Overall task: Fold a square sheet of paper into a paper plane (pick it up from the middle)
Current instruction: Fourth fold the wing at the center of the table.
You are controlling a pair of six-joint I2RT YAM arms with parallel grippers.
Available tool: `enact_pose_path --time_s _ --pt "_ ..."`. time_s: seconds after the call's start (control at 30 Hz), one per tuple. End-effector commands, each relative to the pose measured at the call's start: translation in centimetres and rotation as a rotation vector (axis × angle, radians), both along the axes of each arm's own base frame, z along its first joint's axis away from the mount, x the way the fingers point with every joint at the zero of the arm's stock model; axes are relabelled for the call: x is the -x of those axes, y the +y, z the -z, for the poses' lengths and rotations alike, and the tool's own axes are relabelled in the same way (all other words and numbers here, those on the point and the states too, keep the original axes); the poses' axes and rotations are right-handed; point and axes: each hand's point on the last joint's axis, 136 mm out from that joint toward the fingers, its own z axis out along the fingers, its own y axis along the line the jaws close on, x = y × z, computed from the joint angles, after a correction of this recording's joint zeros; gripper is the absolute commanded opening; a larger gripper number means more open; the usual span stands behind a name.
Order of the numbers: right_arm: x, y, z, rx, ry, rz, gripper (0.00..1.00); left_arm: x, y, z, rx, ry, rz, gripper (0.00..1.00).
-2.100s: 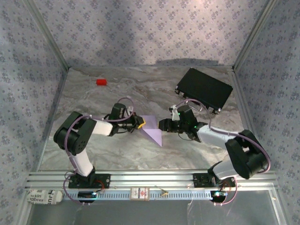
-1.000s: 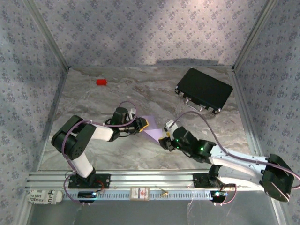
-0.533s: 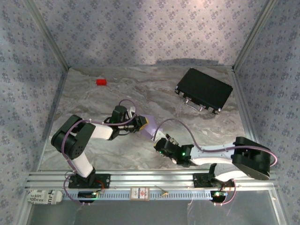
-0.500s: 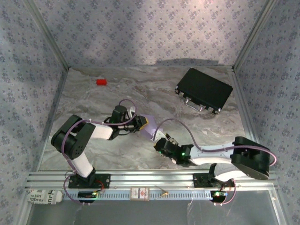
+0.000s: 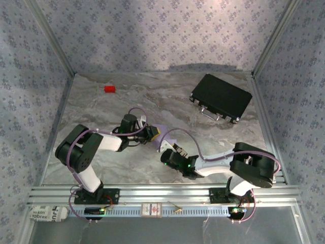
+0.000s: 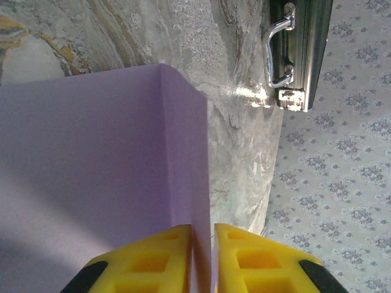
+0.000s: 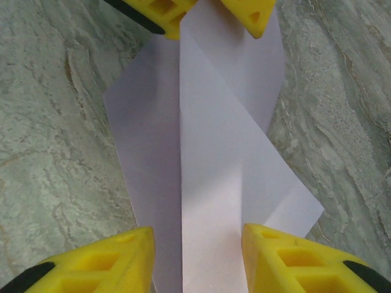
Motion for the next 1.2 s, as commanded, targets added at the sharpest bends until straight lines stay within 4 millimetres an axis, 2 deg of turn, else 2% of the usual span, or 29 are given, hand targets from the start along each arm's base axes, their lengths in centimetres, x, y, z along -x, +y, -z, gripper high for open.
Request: enact_pose_path --time_s 0.0,0.13,0.43,0.83,0.93,1.17 --pt "-0.8 0.4 -0.5 -0.001 -0.031 0.023 0.4 -0.3 -0.3 -1.8 0.033 -0.042 0.014 0.16" --pt "-1.0 0.5 0.0 -0.001 -0.021 0.031 0.35 -0.3 -0.3 -1.8 0.034 -0.043 0.014 0.14" --pt "-1.4 0.7 -0.3 -0.025 -0.026 0.048 0.26 -0.4 -0.2 -1.6 0.031 -0.032 0.011 0.11" --pt "-1.8 0.7 0.0 -0.026 -0.017 0.058 0.24 -0.4 -0.1 -1.6 0.035 -0.023 0.006 0.08" --pt "-1.8 0.7 0.0 -0.032 -0.013 0.055 0.17 -0.5 0.0 -1.5 0.032 -0.02 0.004 0.08" --pt "-1.6 1.1 -0.1 -0.069 0.011 0.041 0.12 -0.6 0.1 -1.5 0.031 -0.019 -0.002 0.11"
